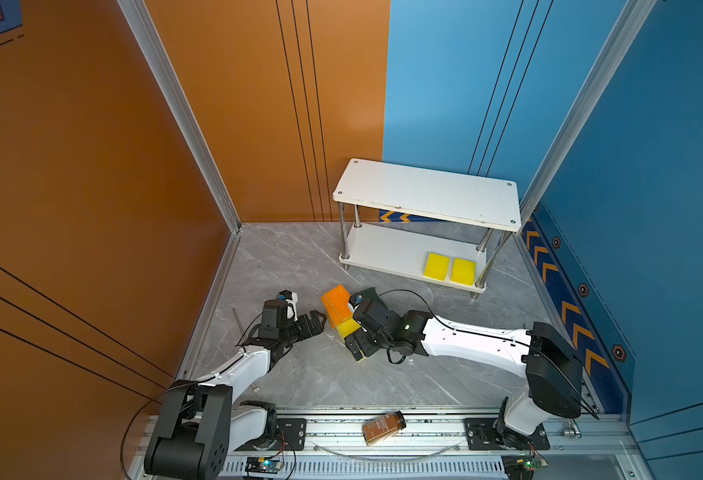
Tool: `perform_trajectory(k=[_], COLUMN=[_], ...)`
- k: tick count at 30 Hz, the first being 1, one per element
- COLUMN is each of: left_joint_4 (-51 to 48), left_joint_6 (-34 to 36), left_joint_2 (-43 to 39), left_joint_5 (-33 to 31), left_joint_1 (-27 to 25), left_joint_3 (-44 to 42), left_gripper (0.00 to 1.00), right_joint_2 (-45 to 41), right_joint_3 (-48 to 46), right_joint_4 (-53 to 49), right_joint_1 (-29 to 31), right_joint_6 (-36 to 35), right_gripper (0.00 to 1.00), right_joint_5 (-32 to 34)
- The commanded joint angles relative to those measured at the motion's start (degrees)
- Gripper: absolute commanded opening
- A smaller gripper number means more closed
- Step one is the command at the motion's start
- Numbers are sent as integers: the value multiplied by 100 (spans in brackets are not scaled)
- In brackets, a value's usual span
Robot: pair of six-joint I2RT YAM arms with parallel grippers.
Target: Place and organize the cleaning sponges onto the shelf
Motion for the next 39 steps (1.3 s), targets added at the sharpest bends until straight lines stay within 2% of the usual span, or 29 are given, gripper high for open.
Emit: perform_trajectory(k=[1, 4, 8, 11, 23, 32, 39], left_joint_4=[-89, -169, -196, -118, -248, -440, -423], left_joint_6=[-16, 1, -123, -244, -242, -201, -237], left_joint_2=[-174, -255, -178, -95, -304, -801, -840], left_joint_5=[28, 116, 700, 872, 899, 744, 747], left_joint_1=[8, 82, 343, 505, 685, 803, 820], left_joint_3=[-70, -69, -24, -60, -60, -225, -246], left_gripper=[98, 98, 98, 98, 98, 98, 98], right_joint_2=[129, 271, 538, 813, 2064, 2293, 2296], right_joint_3=[268, 517, 971, 1357, 2715, 2891, 2936], right_joint_4=[-61, -215, -461, -558, -954, -972, -980], right_joint_1=[-191, -371, -483, -516, -580, -666, -722], right_joint_6=[-9, -35, -183, -277, -338, -327, -360], right_gripper=[100, 100, 100, 100, 100, 98, 95], right_joint_5=[-67, -169, -116, -92, 56, 51, 49])
